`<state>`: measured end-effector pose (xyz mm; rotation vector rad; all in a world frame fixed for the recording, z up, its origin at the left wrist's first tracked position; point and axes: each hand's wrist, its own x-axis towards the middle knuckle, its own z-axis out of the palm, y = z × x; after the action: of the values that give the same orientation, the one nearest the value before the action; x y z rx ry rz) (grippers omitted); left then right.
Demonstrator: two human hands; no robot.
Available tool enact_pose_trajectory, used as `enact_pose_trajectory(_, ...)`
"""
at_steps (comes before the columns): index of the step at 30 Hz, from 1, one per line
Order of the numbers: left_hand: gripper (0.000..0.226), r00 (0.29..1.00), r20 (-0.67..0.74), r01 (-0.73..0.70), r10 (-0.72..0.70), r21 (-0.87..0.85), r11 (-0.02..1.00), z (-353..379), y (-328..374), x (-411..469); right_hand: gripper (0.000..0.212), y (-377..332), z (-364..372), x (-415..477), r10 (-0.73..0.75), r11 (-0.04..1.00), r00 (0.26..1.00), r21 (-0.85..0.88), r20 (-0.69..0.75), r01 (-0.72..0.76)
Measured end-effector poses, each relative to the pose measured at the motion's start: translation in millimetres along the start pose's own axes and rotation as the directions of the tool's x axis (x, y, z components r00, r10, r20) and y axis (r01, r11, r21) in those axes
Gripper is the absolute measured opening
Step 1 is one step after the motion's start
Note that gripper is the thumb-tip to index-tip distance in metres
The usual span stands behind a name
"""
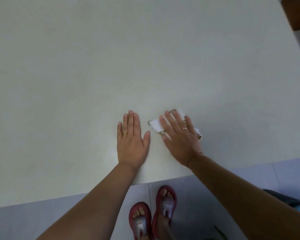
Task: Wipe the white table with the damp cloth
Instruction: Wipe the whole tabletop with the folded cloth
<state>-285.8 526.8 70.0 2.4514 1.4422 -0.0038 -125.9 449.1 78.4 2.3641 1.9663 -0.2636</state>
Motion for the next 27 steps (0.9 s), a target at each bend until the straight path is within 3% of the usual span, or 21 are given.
enact_pose_trajectory(2, 0.069, 1.000, 0.007, -0.003, 0.003, 0.004, 1.000, 0.4, 0.2, -0.5, 0.055, 26.4, -1.7, -6.2, 0.169, 0.985, 0.986, 0.023, 0.000, -0.169)
enact_pose_trajectory(5, 0.067, 1.000, 0.007, 0.003, -0.003, 0.011, 1.000, 1.9, -0.6, -0.4, 0.054, 27.2, -0.1, -14.8, 0.479, 0.869, 0.878, 0.141, 0.002, -0.475)
enact_pose_trajectory(7, 0.067, 1.000, 0.015, 0.001, -0.001, 0.008, 1.000, 2.3, 0.1, 0.4, 0.058, -2.6, 2.2, -19.9, 0.551, 0.817, 0.834, 0.196, 0.014, -0.543)
enact_pose_trajectory(11, 0.067, 1.000, 0.020, -0.015, 0.015, -0.012, 1.000, -2.3, -2.4, -0.6, 0.059, -61.5, 7.6, -52.2, 0.251, 0.963, 0.967, 0.088, 0.035, -0.253)
enact_pose_trajectory(15, 0.065, 0.999, -0.039, -0.021, 0.018, -0.057, 0.998, -6.9, 2.5, -24.1, 0.055, -24.6, 7.2, -68.6, 0.047, 0.999, 0.998, 0.012, 0.038, -0.047)
enact_pose_trajectory(19, 0.068, 0.994, -0.004, -0.106, 0.106, -0.087, 0.991, 2.1, 16.0, -59.4, 0.060, 22.1, 2.2, -78.5, 0.318, 0.946, 0.947, 0.054, 0.047, -0.321)
enact_pose_trajectory(23, 0.069, 0.995, 0.009, -0.103, 0.103, -0.024, 0.994, 11.3, 14.0, -68.4, 0.059, -13.9, 8.6, -74.7, 0.614, 0.775, 0.788, 0.155, 0.044, -0.613)
enact_pose_trajectory(25, 0.069, 0.995, 0.012, -0.098, 0.098, 0.013, 0.995, 12.5, 13.3, -67.3, 0.060, -49.3, 11.9, -78.1, 0.538, 0.831, 0.842, 0.147, 0.024, -0.536)
enact_pose_trajectory(27, 0.070, 0.994, 0.019, -0.104, 0.104, 0.046, 0.993, 13.4, 13.3, -66.4, 0.059, -64.1, 11.9, -89.6, 0.304, 0.949, 0.952, 0.078, 0.029, -0.305)
